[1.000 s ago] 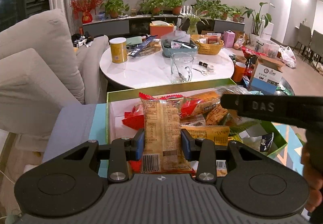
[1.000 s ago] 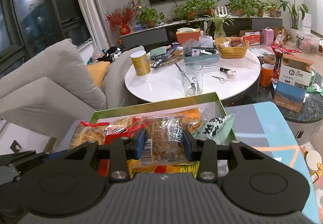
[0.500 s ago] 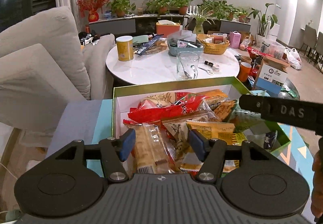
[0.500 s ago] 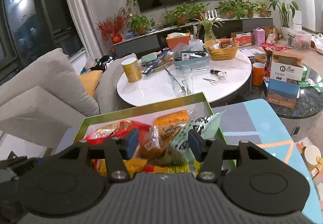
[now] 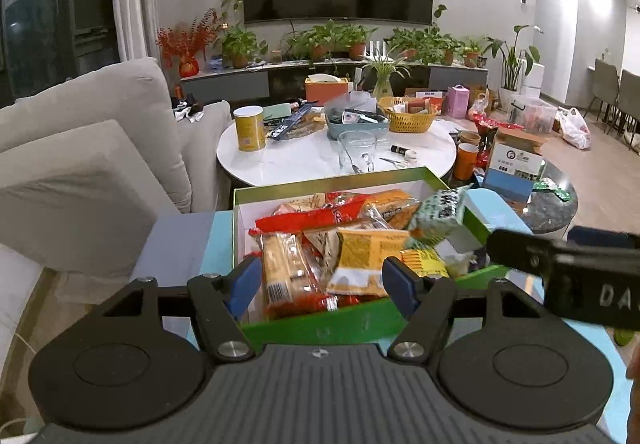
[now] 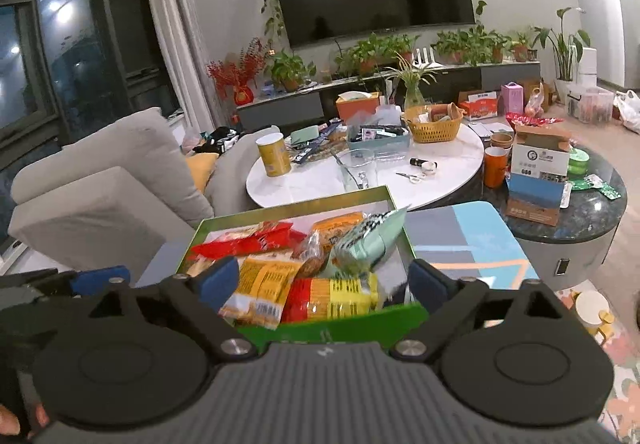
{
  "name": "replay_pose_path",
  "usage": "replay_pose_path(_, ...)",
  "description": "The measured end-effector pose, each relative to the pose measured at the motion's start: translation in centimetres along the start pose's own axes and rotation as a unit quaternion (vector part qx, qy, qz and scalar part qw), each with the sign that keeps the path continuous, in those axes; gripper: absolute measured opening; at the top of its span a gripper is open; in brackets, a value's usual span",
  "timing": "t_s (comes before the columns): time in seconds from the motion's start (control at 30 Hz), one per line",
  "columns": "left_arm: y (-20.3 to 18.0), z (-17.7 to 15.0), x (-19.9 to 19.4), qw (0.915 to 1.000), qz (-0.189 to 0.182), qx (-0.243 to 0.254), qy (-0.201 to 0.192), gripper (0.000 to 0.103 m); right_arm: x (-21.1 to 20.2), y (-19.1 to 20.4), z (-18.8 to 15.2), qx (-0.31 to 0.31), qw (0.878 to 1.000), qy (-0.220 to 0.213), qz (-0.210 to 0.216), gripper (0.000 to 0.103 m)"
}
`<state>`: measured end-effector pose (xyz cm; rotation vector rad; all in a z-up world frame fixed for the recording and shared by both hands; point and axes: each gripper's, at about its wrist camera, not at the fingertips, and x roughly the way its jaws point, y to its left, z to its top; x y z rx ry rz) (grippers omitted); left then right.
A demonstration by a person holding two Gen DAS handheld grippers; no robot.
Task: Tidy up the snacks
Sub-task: 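Withdraw both open tools from the green box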
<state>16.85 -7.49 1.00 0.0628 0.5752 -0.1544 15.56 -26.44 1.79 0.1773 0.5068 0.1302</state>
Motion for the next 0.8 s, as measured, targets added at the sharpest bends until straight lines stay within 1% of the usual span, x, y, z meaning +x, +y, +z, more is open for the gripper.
replay_pose_path(0.17,-0.2,-1.5,-2.9,1.0000,-0.003,-0.008,-0.001,0.064,-2.1,0.4,-1.6,-0.009,1.000,-0.001,-0.003,0.059)
replay_pose_path(0.33,-0.5,-3.1,-5.1,1.0000,0.001,-0.010,-0.002,0.064,-4.0,0.6,-2.8,-0.005,1.000,-0.004,0.002,0.059)
replay_pose_path(0.5,-0.6,-4.3,-6.6,0.9999,-0.002,-0.011,0.004,0.065,-5.4,1.0,-3.7,-0.010,1.000,-0.013,0.002,0.059)
replay_pose_path(0.8,-0.9,-5.2,-8.9,0.9999,-0.005,-0.010,-0.005,0.065,-7.2,1.4,-5.0,-0.014,1.000,-0.023,0.000,0.059)
